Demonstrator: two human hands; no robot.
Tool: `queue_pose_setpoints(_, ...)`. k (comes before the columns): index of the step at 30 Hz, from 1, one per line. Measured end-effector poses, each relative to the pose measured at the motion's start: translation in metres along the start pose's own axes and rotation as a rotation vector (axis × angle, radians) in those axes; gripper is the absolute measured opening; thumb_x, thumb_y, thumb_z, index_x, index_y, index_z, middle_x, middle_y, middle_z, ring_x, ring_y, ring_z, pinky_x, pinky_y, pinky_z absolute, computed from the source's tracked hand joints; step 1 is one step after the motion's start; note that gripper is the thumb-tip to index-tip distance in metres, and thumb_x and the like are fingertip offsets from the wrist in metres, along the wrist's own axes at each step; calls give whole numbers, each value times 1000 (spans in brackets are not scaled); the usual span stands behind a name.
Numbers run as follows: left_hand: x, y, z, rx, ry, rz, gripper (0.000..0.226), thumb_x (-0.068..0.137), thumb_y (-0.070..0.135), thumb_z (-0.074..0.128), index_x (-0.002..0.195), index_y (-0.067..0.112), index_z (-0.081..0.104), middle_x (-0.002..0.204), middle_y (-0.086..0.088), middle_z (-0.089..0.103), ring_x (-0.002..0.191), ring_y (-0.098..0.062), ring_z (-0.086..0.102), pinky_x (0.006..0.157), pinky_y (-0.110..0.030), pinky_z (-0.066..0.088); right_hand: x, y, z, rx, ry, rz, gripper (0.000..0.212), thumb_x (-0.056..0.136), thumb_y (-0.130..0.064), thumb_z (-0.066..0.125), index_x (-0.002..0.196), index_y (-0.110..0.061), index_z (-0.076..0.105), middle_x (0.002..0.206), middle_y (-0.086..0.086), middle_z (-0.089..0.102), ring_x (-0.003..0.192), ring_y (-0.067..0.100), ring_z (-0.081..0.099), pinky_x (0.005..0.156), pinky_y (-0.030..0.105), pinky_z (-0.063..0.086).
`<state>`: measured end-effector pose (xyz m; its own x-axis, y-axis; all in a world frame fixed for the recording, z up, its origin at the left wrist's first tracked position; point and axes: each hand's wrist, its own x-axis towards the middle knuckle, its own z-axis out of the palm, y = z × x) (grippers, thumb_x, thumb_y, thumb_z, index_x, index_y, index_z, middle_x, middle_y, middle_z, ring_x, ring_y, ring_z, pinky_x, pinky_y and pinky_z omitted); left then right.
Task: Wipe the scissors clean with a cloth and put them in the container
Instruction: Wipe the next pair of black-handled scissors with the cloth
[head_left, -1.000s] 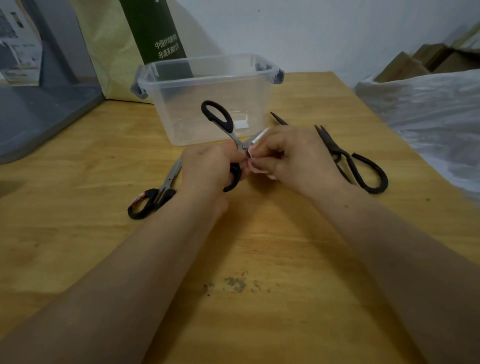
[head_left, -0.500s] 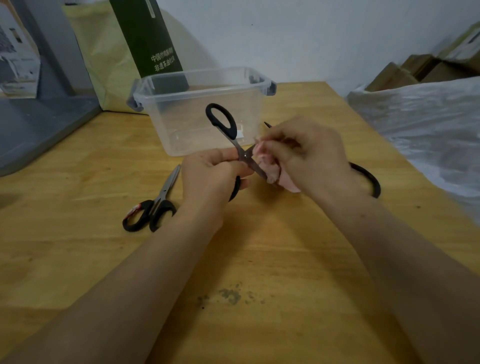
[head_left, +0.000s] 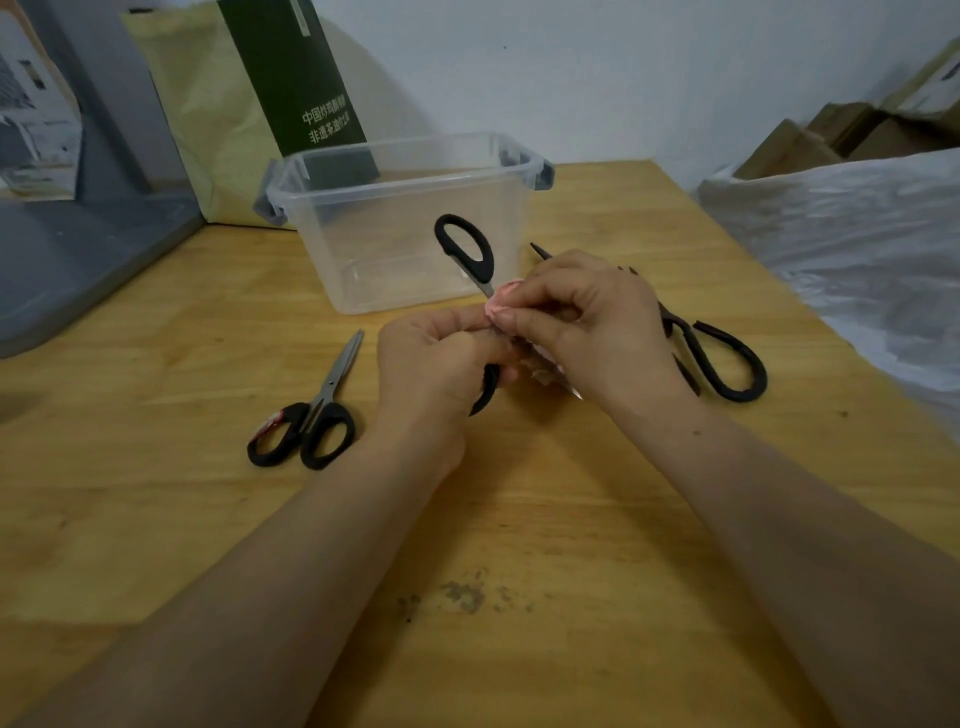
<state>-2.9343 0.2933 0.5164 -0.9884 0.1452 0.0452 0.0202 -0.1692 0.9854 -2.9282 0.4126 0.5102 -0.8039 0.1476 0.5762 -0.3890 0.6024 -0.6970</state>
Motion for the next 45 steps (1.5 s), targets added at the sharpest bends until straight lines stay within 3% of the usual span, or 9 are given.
queue_pose_setpoints(6, -3, -2, 3, 27, 18, -17, 28, 73, -18, 59, 67, 7, 71, 64, -13, 70, 63, -27, 65, 47, -20, 49, 3, -3, 4, -256, -64, 211, 11, 92, -32, 59, 85, -24, 55, 93, -7, 52, 78, 4, 50, 74, 23, 42)
queue_pose_setpoints(13, 12, 13, -18, -95, 305, -39, 23, 73, -14, 64, 72, 9, 66, 79, -11, 71, 84, -28, 70, 59, -23, 53, 12, -5, -48, 94, 66, 481, 11, 79, -23, 76, 86, -16, 71, 59, -7, 61, 45, 0, 52, 42, 16, 40)
queue_pose_setpoints(18, 13, 15, -21, -52, 323, 26, 24, 75, -12, 65, 76, 11, 66, 80, -7, 70, 72, -21, 68, 55, -18, 50, 10, -12, -58, -557, 41, 326, 31, 85, -3, 58, 101, -26, 71, 108, -5, 63, 103, 16, 56, 82, 32, 48)
queue_pose_setpoints(22, 12, 15, -20, -21, 308, 50, 26, 75, -13, 65, 76, 13, 67, 73, 0, 69, 64, -16, 65, 53, -17, 50, 9, -18, -39, -253, 23, 221, 29, 90, -5, 51, 102, -21, 71, 100, -12, 63, 100, 5, 55, 92, 25, 46)
queue_pose_setpoints(26, 10, 13, -15, 35, 269, 79, 33, 75, -12, 65, 70, 20, 64, 56, 14, 66, 67, -14, 65, 53, -17, 52, 12, -9, -20, -442, -287, 284, 38, 91, -28, 59, 129, -26, 57, 121, -1, 63, 107, 15, 58, 91, 28, 44)
queue_pose_setpoints(29, 10, 13, -16, 40, 255, 83, 30, 76, -12, 65, 73, 18, 66, 62, 11, 68, 68, -13, 64, 52, -17, 51, 14, -12, -23, -641, -368, 359, 23, 88, -26, 63, 110, -30, 69, 104, -1, 68, 93, 19, 63, 77, 32, 52)
queue_pose_setpoints(35, 10, 11, -14, 15, 210, 92, 26, 76, -13, 64, 81, 13, 68, 77, -2, 70, 73, -19, 67, 52, -16, 49, 14, -10, -47, -200, 65, 348, 15, 72, -27, 77, 64, -23, 64, 73, -13, 60, 73, 4, 55, 61, 23, 43)
queue_pose_setpoints(40, 7, 9, -11, 39, 134, 132, 25, 77, -13, 63, 92, 5, 70, 79, -5, 72, 76, -18, 70, 52, -17, 49, 8, -11, -39, 229, 100, 311, 24, 70, 0, 70, 62, -14, 53, 72, 5, 70, 75, 16, 69, 66, 32, 57)
queue_pose_setpoints(45, 3, 7, -8, 33, 35, 161, 24, 76, -15, 63, 88, 5, 70, 71, -2, 73, 62, -11, 67, 51, -20, 51, 4, -9, -27, 27, 32, 15, 9, 81, -25, 73, 79, -26, 64, 80, -12, 65, 77, 1, 61, 70, 19, 51)
